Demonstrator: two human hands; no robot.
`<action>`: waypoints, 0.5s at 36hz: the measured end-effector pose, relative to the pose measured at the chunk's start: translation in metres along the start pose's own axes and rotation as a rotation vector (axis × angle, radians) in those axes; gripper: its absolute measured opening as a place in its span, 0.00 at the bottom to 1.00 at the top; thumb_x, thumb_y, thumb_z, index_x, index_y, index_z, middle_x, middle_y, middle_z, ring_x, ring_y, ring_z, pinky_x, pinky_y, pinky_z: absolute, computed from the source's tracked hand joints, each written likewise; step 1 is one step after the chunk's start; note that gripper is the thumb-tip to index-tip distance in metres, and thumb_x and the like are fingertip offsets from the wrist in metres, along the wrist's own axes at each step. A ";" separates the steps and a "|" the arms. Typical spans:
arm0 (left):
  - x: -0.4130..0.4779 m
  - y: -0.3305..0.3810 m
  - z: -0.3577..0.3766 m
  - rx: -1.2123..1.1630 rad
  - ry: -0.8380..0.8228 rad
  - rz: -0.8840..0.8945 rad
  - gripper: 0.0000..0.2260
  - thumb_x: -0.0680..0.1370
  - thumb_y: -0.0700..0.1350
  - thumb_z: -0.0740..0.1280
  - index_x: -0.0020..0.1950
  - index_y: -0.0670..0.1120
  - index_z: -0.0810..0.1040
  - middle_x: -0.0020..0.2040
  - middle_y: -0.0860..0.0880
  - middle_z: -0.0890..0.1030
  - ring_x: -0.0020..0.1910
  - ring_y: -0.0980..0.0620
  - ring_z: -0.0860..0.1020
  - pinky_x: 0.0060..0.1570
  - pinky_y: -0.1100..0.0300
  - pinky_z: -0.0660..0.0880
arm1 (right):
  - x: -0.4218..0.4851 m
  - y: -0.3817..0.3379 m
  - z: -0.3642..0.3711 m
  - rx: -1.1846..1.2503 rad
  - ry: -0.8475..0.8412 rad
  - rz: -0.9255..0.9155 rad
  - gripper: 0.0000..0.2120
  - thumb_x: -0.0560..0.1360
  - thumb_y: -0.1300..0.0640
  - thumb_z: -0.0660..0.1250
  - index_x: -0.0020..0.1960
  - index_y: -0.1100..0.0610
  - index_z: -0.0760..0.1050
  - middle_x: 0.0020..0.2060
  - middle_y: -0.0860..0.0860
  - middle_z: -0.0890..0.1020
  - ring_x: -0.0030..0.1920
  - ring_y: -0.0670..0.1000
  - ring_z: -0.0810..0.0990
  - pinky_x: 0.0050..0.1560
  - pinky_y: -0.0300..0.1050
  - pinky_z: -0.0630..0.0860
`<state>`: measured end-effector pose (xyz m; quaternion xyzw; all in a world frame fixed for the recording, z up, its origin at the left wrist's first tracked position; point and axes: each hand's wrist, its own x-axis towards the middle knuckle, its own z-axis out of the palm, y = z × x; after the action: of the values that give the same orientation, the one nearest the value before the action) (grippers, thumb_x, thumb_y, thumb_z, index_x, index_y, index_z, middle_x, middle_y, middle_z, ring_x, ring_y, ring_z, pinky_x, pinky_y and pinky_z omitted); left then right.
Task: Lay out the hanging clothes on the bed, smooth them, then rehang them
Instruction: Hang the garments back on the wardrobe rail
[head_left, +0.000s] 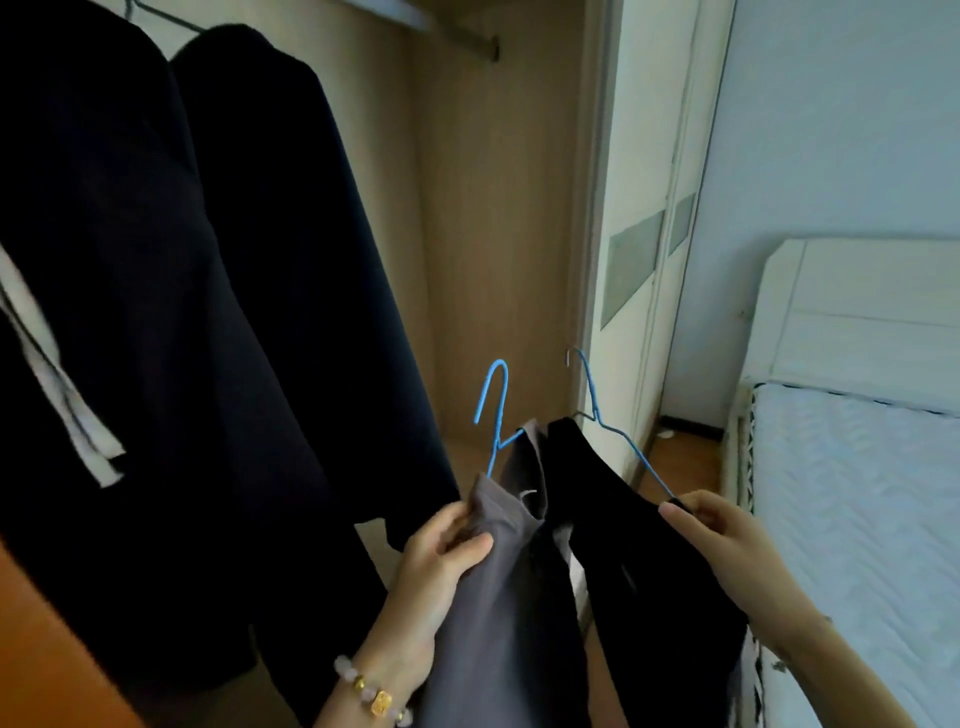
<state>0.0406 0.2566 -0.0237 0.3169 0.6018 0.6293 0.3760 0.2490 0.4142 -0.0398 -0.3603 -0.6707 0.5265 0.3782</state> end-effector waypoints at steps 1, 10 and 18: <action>0.012 0.005 0.003 -0.009 -0.025 0.018 0.13 0.75 0.30 0.63 0.45 0.46 0.81 0.42 0.49 0.86 0.41 0.55 0.83 0.43 0.63 0.76 | 0.010 -0.003 0.000 0.017 0.013 -0.008 0.09 0.76 0.61 0.65 0.38 0.62 0.75 0.22 0.48 0.76 0.22 0.42 0.73 0.23 0.30 0.67; 0.117 0.035 0.021 -0.147 0.010 0.152 0.20 0.74 0.28 0.61 0.62 0.44 0.76 0.57 0.47 0.83 0.57 0.50 0.81 0.58 0.59 0.75 | 0.113 -0.030 -0.003 0.098 -0.068 -0.048 0.10 0.72 0.53 0.66 0.40 0.59 0.78 0.29 0.51 0.78 0.27 0.44 0.75 0.26 0.32 0.69; 0.219 0.059 0.009 -0.166 0.215 0.255 0.26 0.61 0.35 0.67 0.60 0.41 0.75 0.51 0.48 0.82 0.41 0.61 0.83 0.36 0.72 0.76 | 0.248 -0.050 0.028 0.066 -0.287 -0.140 0.29 0.54 0.31 0.73 0.36 0.56 0.79 0.29 0.52 0.76 0.28 0.45 0.73 0.28 0.34 0.67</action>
<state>-0.0696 0.4487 0.0238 0.2892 0.5393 0.7498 0.2516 0.1075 0.6111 0.0363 -0.2211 -0.7237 0.5665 0.3262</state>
